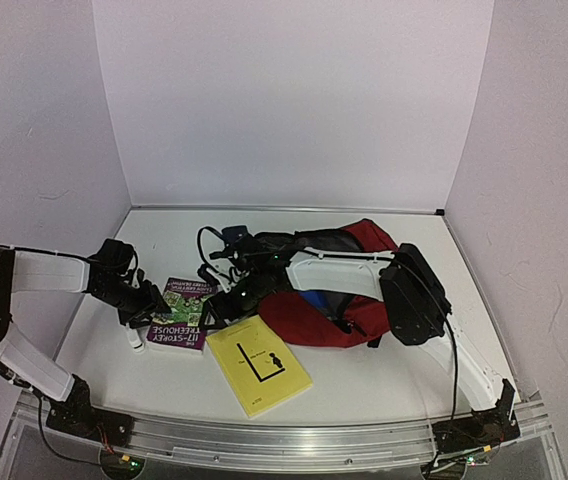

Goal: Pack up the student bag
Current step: Pick up the book from the center of the board.

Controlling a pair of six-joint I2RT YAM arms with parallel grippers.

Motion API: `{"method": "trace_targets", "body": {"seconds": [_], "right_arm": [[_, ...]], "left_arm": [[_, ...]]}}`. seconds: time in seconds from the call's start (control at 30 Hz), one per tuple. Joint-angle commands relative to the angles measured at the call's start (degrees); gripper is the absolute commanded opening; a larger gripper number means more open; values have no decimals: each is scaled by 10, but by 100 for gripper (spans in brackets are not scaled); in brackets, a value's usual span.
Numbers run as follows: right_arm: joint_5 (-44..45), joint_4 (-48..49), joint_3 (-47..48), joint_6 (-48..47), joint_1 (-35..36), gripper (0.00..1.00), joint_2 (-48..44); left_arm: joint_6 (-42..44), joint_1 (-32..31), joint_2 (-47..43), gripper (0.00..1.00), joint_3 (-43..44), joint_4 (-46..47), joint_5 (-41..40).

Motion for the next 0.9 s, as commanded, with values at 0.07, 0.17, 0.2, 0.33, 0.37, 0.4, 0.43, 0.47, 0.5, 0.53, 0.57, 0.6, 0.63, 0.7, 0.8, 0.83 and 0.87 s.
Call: {"method": "trace_targets", "body": {"seconds": [0.07,0.17,0.2,0.33,0.37,0.4,0.43,0.47,0.5,0.53,0.57,0.6,0.63,0.7,0.8,0.83,0.87], "right_arm": [[-29,23,43,15,-1,78,35],[-39,27,47,18,-1,72,42],[-41,27,48,19,-1,71,42],[-43,30,45,18,-1,68,40],[-43,30,44,17,-1,68,39],[-42,30,42,17,-1,68,38],[-43,30,41,17,-1,68,38],[-43,30,40,17,-1,68,37],[-43,30,39,17,-1,68,37],[-43,30,39,17,-1,68,37],[-42,30,37,17,-1,68,36],[-41,30,35,17,0,68,34],[-40,30,32,16,-1,68,32],[-35,30,26,12,-1,68,25],[-28,30,19,5,-1,70,11],[-26,29,18,4,-2,71,5],[-24,29,17,3,-3,73,-2]], "left_arm": [[-7,-3,-31,43,-2,59,70],[-9,-4,-43,36,-4,78,104],[-9,-5,-47,32,-4,83,114],[-9,-8,-57,26,-8,103,148],[-8,-8,-55,26,-9,104,151],[-5,-8,-50,27,-9,103,150],[-3,-8,-39,29,-9,105,150],[-1,-7,-25,32,-10,110,153],[-1,-8,-10,35,-10,115,155],[-1,-8,7,39,-10,120,156],[0,-8,25,41,-7,121,154],[2,-7,39,41,-4,120,150],[5,-8,50,39,0,118,147],[9,-8,52,32,6,109,138],[16,-7,30,19,20,87,128],[19,-7,20,15,25,76,121],[22,-7,8,12,32,63,115]]}}
